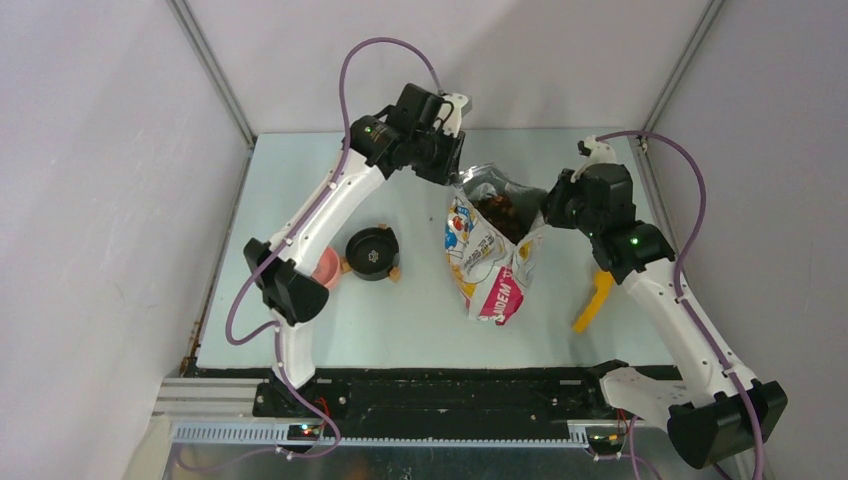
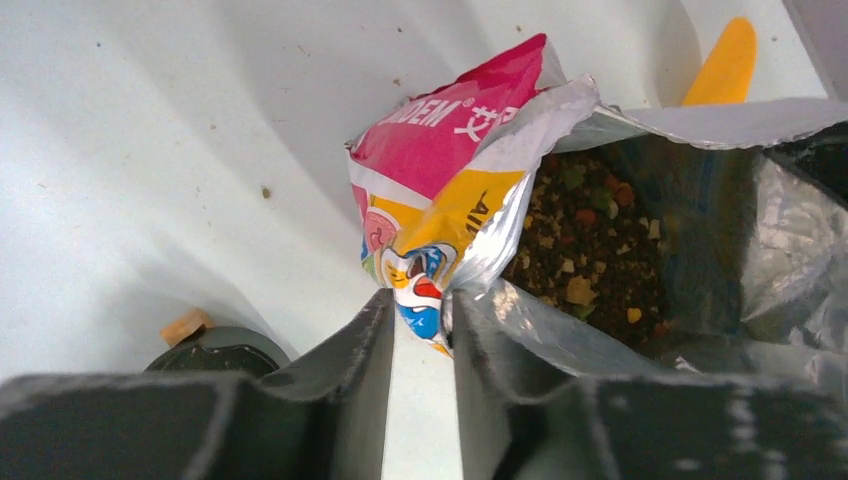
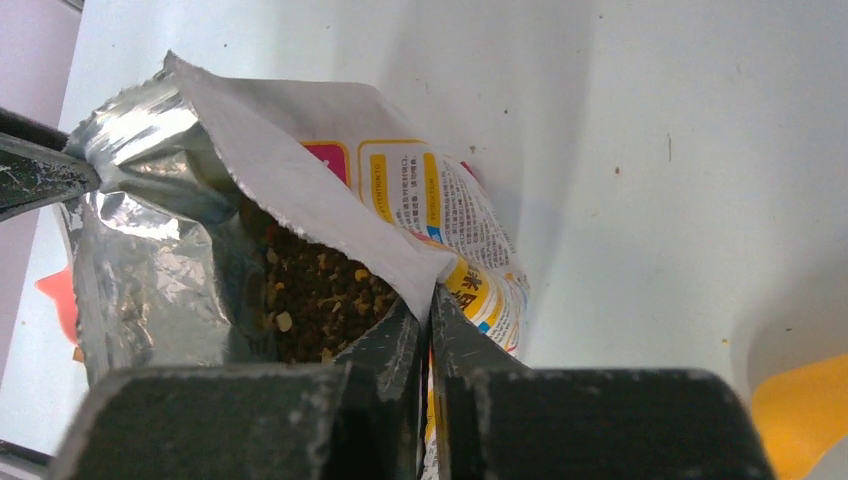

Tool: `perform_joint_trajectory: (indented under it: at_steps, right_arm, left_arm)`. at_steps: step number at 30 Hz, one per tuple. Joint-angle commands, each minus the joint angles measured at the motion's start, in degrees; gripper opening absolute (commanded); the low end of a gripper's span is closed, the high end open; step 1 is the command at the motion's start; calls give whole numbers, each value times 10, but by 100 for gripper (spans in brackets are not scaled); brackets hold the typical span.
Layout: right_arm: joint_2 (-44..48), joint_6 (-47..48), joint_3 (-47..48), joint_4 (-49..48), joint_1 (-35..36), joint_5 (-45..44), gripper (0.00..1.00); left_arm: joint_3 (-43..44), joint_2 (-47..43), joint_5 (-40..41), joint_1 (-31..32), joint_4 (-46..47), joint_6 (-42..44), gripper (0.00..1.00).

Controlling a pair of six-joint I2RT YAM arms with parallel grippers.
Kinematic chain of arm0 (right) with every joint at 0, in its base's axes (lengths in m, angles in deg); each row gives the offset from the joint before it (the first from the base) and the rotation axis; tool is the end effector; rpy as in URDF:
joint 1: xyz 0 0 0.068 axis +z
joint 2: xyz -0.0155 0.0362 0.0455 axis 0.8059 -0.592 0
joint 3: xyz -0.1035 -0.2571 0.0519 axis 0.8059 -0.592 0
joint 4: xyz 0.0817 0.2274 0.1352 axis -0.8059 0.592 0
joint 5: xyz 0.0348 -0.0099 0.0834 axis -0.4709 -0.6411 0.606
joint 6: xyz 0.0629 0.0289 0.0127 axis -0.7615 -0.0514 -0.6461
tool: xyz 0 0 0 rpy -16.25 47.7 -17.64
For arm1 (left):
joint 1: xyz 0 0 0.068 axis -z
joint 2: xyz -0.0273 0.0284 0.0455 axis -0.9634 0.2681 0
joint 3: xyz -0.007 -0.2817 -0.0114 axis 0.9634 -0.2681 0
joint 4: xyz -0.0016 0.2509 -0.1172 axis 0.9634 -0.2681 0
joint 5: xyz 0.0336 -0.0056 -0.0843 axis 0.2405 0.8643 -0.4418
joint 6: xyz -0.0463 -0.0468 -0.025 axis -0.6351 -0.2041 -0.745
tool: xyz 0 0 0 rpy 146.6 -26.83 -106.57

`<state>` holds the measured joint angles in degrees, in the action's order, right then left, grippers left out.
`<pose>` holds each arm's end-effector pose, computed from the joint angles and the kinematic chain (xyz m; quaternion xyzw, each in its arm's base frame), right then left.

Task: Serve the pet food
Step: Open the pet food bag at the center of the board, then pick up the spatula from the center of the board.

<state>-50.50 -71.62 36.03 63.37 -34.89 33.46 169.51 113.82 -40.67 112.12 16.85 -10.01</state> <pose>0.2529 0.0838 0.3709 0.0184 0.8437 0.1623 0.5113 0.3502 -0.2789 0.4107 0.2506 0.8832 -0.2054 0.3390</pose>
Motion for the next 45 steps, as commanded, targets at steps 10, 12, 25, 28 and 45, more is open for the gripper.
perform_joint_trajectory:
  at_steps: [10,12,25,28,45]
  right_arm:
    - [14,-29,25,-68,-9,54,58]
    - [20,-30,25,-70,-9,59,72]
    - [112,-54,0,-78,-10,33,99]
    - [150,-64,-29,-79,-10,0,99]
    - [223,-145,-108,112,-79,-199,99]
  left_arm:
    - [-2,-32,0,-2,71,-30,99]
    - [-4,-41,0,-1,74,-37,99]
    - [-269,-253,92,-1,195,-87,99]
    - [-372,-352,136,-4,236,-118,100]
    - [-766,-635,279,-23,335,-264,99]
